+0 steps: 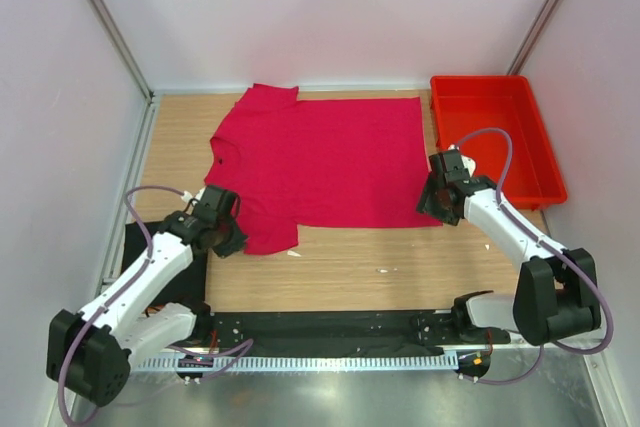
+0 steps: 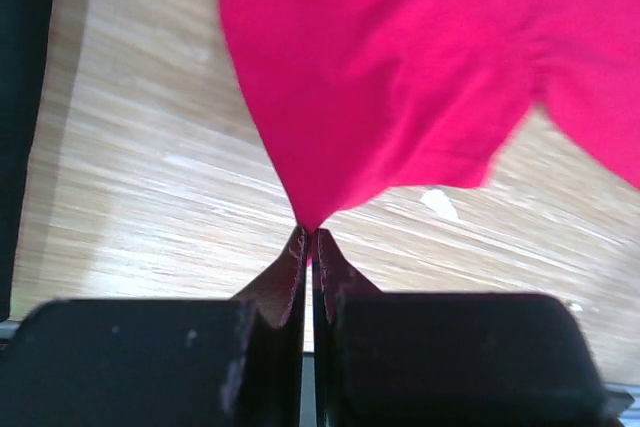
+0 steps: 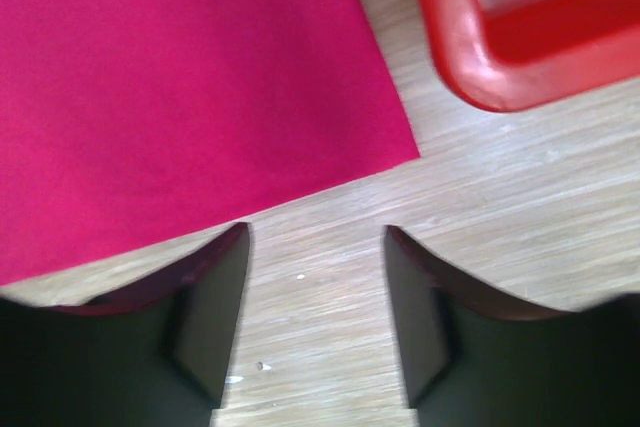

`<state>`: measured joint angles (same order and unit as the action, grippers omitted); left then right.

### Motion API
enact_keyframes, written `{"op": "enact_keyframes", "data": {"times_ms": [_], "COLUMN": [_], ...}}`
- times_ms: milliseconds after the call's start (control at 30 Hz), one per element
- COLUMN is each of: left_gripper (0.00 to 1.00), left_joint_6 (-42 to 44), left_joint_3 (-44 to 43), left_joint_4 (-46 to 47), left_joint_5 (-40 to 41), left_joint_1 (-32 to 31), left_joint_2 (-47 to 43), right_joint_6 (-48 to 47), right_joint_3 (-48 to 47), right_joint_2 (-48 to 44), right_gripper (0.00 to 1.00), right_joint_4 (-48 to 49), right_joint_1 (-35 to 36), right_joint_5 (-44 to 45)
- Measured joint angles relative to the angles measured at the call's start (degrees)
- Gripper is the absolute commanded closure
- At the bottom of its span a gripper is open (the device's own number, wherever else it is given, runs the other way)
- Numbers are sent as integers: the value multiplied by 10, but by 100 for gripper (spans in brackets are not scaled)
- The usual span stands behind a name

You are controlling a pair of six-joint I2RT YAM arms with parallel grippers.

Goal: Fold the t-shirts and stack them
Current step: Fold the tshirt

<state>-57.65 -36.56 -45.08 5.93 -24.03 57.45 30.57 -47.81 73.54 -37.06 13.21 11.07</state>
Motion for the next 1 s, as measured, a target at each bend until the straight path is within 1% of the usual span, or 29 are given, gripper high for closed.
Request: {"op": "enact_keyframes", "data": {"times_ms": [67,200,467,667,1000], "left_gripper": [100,100,100,100,100], "left_joint_6": [11,25,42,47,63], "left_joint_3": [-30,-58,-68,-96,-103], "left_joint_4": [-16,-30,-67,-85,-94], "left_joint_5": [5,7,9,12,11], "left_joint_1": [0,0,0,0,0], "left_joint_2": [-15,-34,-50,-71,-70], "right_joint_6": [19,73,174,208,219], "right_joint_3": [11,36,105,124,127], "right_joint_2": [0,-1,-36,-30,23], "right_gripper": [49,48,54,55,55], "right_joint_4": [1,10,39,78,122], "right_joint_1": [-8,-17,-17,-17,-17], "right_joint_5": [2,8,50,73,97]}}
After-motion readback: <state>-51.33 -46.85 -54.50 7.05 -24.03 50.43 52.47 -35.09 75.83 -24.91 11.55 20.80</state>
